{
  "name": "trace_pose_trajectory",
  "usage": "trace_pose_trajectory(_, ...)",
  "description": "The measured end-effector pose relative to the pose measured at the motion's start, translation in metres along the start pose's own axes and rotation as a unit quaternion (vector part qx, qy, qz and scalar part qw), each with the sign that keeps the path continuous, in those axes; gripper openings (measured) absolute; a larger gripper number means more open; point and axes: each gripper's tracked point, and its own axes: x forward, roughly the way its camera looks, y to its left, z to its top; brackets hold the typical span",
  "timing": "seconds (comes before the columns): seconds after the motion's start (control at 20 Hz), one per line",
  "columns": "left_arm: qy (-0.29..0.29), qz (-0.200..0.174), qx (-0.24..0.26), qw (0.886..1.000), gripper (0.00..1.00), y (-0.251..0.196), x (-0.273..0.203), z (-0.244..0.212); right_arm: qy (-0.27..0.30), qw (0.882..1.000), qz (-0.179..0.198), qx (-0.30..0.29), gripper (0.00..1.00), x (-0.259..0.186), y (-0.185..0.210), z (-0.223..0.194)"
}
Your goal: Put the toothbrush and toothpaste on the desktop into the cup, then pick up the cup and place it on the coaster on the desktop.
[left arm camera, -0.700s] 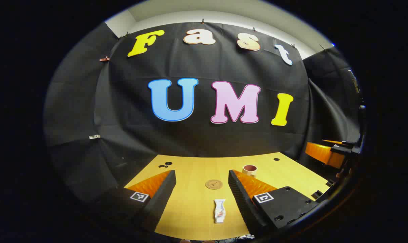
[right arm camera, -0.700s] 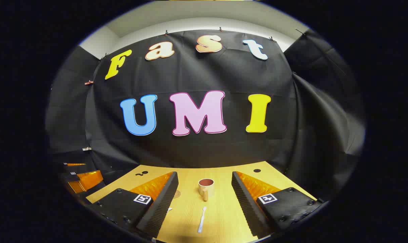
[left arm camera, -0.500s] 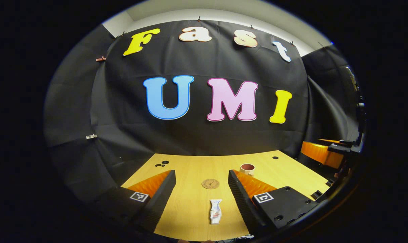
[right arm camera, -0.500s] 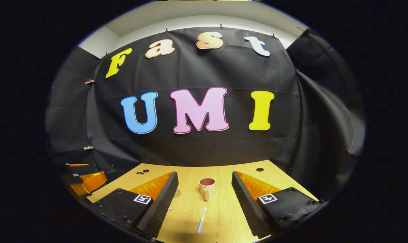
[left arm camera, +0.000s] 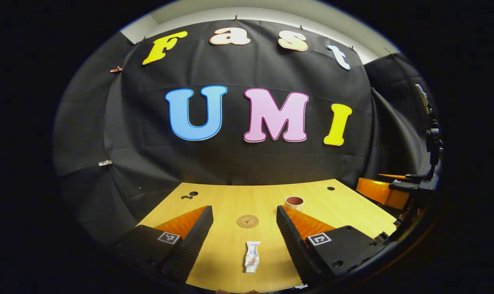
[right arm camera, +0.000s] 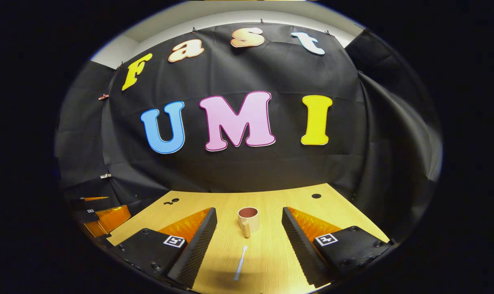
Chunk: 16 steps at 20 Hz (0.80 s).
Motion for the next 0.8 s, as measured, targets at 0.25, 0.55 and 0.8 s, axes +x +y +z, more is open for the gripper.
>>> trace_pose_trajectory(0.25,0.012,0.004,0.002,1.000,0.98,-0.002,0.008,-0.009,0.005,1.000,0.004,0.001,0.98,0.008,-0.006,-0.002)
trace_pose_trajectory(0.55,0.048,-0.004,-0.002,0.999,0.98,-0.004,0.025,-0.027,0.026,1.000,0.017,-0.001,0.98,0.025,-0.004,-0.012)
trace_pose_trajectory(0.8,0.099,0.000,-0.022,0.995,0.98,-0.001,0.040,-0.058,0.044,0.998,0.034,-0.007,0.98,0.046,0.000,-0.021)
